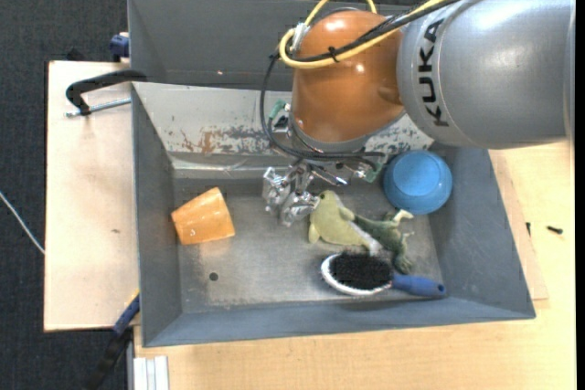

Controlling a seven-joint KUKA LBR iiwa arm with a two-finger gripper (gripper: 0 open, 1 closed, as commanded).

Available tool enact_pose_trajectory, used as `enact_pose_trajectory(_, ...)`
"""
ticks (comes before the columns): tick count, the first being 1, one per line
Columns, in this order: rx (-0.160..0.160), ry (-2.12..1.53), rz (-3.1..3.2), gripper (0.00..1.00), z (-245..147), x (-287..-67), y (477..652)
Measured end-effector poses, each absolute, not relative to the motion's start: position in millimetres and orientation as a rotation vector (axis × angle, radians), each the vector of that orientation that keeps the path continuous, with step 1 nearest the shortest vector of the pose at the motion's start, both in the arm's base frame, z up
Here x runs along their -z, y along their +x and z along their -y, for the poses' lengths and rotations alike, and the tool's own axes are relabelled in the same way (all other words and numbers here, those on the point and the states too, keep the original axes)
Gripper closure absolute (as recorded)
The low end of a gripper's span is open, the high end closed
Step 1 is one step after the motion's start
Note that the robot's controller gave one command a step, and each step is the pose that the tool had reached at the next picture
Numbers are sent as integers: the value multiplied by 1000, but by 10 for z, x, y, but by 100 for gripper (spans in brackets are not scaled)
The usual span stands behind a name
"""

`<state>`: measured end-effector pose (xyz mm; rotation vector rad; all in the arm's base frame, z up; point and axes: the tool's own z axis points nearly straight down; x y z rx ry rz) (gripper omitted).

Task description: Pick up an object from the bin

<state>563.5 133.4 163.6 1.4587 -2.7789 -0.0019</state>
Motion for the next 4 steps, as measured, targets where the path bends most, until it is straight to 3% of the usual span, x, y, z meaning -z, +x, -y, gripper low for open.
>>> enact_pose_trajectory(1, 2, 1460, 2784, 0, -1346, -1659, 5644)
enact_pose_trajectory(2, -6, 1470, 2782, 0, -179, -1638, 5841)
enact_pose_trajectory(3, -1, 1987, 2443, 0, -156, -746, 5545)
enact_pose_trajectory(4, -2, 1988, 2446, 100, -159, -747, 5550)
